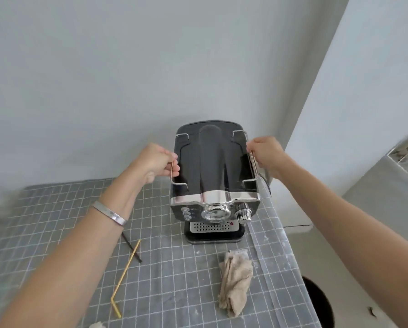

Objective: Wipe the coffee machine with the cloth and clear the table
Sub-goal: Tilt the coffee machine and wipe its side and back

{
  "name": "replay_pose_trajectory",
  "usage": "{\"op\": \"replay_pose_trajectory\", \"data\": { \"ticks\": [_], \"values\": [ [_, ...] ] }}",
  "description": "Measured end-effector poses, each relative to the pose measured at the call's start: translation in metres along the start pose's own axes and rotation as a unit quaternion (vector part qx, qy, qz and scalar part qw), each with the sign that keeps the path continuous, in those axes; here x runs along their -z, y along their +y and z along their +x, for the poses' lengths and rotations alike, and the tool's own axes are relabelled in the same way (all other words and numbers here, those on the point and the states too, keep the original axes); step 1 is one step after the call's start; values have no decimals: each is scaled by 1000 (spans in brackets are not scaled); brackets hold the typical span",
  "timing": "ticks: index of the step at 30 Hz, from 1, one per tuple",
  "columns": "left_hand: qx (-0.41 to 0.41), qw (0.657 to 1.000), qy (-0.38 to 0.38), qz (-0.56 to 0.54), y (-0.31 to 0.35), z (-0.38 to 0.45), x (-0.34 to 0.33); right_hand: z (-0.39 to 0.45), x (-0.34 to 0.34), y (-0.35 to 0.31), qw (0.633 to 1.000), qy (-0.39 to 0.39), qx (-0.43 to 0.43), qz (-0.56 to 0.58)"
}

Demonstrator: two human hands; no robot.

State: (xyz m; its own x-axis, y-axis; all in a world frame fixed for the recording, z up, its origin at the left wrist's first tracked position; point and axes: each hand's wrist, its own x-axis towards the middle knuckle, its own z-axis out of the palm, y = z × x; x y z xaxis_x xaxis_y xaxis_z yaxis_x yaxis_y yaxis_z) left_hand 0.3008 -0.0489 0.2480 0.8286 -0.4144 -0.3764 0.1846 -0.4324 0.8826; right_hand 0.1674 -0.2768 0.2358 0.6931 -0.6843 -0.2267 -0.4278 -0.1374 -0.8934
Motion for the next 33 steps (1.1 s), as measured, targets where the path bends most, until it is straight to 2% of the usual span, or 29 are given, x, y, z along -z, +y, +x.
{"op": "replay_pose_trajectory", "data": {
  "ticks": [6, 22, 26, 30, 33],
  "values": [
    [11, 999, 38, -31, -15, -7, -8, 17, 1, 4, 998, -57, 11, -40],
    [17, 998, 66, 7, -13, -23, -12, 11, 14, 7, 986, -145, 37, -77],
    [15, 997, 80, 5, -12, -26, -13, 13, 18, -1, 977, -135, 64, -149],
    [-8, 997, 76, 7, -16, -40, -6, 15, 17, -24, 917, -61, 124, -375],
    [-37, 995, 83, 44, -26, -57, 21, 3, -3, -54, 900, -20, 202, -387]
  ]
}}
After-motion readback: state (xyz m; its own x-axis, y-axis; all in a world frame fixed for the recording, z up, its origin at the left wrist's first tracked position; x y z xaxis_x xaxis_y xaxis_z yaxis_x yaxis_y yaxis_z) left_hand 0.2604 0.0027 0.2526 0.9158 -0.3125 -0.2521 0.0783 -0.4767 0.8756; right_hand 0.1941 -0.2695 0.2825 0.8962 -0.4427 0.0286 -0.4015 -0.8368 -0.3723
